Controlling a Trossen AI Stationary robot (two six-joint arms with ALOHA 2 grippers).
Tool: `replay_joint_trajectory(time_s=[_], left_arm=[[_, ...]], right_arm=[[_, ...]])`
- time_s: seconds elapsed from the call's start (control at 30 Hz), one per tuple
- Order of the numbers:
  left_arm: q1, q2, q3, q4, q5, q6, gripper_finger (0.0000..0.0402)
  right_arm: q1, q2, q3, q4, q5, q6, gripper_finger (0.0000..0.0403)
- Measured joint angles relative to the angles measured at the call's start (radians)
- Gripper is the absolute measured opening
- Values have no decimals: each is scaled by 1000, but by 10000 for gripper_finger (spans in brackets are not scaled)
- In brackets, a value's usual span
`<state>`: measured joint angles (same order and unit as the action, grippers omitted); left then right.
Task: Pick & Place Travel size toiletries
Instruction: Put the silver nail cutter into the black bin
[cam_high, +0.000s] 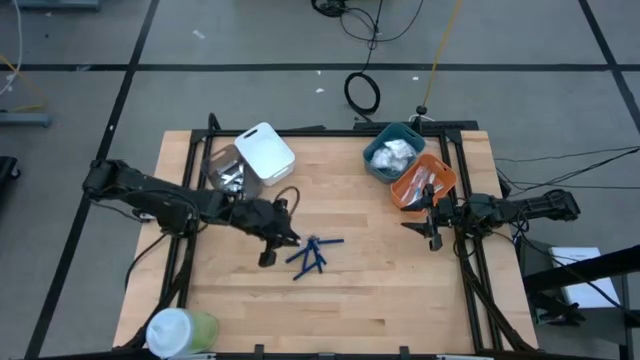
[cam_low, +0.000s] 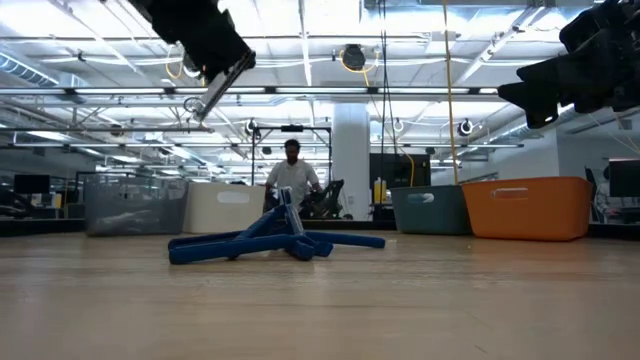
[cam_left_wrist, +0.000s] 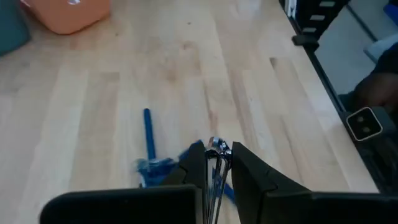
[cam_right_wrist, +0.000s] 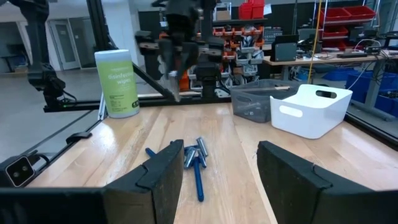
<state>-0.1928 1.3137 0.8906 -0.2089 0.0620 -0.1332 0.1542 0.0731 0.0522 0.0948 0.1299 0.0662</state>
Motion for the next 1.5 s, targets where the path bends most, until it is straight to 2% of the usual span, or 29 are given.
replay_joint_trajectory(time_s=[0.07,0.3,0.57,0.83,1.0,1.1,1.27,1.4,1.5], left_arm=[[40,-27,-43,39,26,11,33],[150,-97,-191,220,3,-8,33],[194,-236,-239,194,-171,-27,33],[193,-458,-338,167,-443,-27,33],[193,-588,-421,150,-622,-79,40],[193,-646,-445,112,-732,-150,43],[193,-702,-447,-3,-923,-355,35],[196,-725,-447,-77,-1035,-447,37],[226,-728,-447,-143,-1077,-510,35]], right_arm=[[0,0,0,0,0,0,192],[0,0,0,0,0,0,192],[0,0,0,0,0,0,192],[0,0,0,0,0,0,192],[0,0,0,0,0,0,192],[0,0,0,0,0,0,192],[0,0,0,0,0,0,192],[0,0,0,0,0,0,192],[0,0,0,0,0,0,192]])
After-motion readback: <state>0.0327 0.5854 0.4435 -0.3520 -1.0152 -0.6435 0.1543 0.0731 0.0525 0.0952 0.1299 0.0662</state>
